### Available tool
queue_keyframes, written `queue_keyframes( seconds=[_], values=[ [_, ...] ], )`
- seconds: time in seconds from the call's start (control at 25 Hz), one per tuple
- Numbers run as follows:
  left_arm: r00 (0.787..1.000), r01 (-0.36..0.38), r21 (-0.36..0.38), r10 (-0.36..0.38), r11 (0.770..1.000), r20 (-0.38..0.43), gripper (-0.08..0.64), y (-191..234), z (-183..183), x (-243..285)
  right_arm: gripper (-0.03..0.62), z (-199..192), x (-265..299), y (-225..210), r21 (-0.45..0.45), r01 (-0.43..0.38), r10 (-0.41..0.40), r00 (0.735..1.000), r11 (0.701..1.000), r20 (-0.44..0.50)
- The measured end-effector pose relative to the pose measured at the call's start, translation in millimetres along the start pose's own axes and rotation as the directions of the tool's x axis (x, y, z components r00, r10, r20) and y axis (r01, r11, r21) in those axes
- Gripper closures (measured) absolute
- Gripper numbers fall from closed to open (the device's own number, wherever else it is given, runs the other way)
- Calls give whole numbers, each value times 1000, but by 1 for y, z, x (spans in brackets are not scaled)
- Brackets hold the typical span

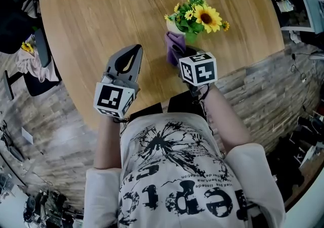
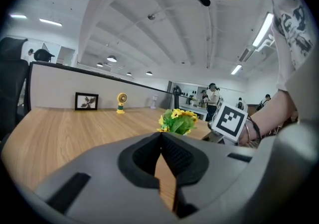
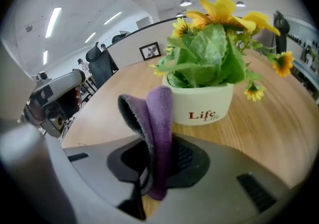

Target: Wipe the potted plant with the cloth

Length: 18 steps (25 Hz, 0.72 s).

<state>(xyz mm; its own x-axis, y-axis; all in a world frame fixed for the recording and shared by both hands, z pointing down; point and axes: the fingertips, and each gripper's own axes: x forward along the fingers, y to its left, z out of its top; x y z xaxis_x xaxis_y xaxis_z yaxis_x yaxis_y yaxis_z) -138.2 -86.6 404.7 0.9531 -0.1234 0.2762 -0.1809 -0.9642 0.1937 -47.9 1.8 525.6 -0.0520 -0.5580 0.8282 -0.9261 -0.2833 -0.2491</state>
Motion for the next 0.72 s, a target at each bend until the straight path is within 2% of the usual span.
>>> queue_keyframes(
  seconds=[0.2,0.52,0.72],
  values=[
    [1000,20,4,-20,1000,11,557,-12,2,9,515,-13,-15,-17,-50,10,-11,1000,999,-29],
    [998,58,-4,-58,998,-32,557,-29,-8,36,514,-28,-37,-47,-106,25,-35,995,994,-90],
    [992,97,-5,-98,995,-74,542,-47,-17,62,515,-31,-53,-84,-85,60,-69,992,995,-105]
  ],
)
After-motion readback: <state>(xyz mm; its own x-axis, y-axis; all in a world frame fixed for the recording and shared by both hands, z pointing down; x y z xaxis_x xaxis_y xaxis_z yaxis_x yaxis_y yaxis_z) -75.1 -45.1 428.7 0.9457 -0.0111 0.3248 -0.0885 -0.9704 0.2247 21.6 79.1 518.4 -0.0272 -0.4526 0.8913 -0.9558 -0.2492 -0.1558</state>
